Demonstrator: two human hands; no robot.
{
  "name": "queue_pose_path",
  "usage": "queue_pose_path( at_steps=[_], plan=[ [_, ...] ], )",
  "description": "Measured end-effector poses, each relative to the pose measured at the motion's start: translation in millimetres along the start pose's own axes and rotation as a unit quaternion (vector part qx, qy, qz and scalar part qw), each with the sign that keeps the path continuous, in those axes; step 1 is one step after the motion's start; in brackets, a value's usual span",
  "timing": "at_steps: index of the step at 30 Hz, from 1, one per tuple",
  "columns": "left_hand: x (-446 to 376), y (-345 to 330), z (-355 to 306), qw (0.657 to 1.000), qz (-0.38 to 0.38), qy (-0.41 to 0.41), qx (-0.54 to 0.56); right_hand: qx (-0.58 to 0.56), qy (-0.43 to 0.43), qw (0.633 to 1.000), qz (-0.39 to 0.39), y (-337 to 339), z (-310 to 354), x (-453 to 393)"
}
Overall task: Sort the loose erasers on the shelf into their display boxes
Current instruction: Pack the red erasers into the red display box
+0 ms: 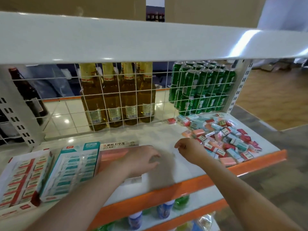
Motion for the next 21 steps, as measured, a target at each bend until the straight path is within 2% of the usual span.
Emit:
queue_pose_path(
  at_steps=[5, 13, 21],
  plan=[
    [-36.3, -6.7, -17.1, 1.0, -0.012, 0.01, 0.011, 0.034, -0.028, 0.998, -0.054, 29.3, -29.3, 2.8],
    [-86.4, -19.3, -42.6, 0.996, -0.035, 0.067, 0.046, 0.019, -0.08, 0.99, -0.118, 62.3, -70.5, -1.7],
    [-128.3, -25.1, -68.2, 0.986, -0.06, 0.129, 0.086, 0.026, -0.118, 0.988, -0.095, 69.6, -88.4, -20.5]
  ],
)
Point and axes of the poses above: each hand's wrist, its own x-axis away from the middle knuckle, its own y-axis out of the back of the hand, z = x × y, the point moved 3 cm from there along -x, towards the middle knuckle, and after that the axes turned 14 degrees about -x, right-handed, at the moved point
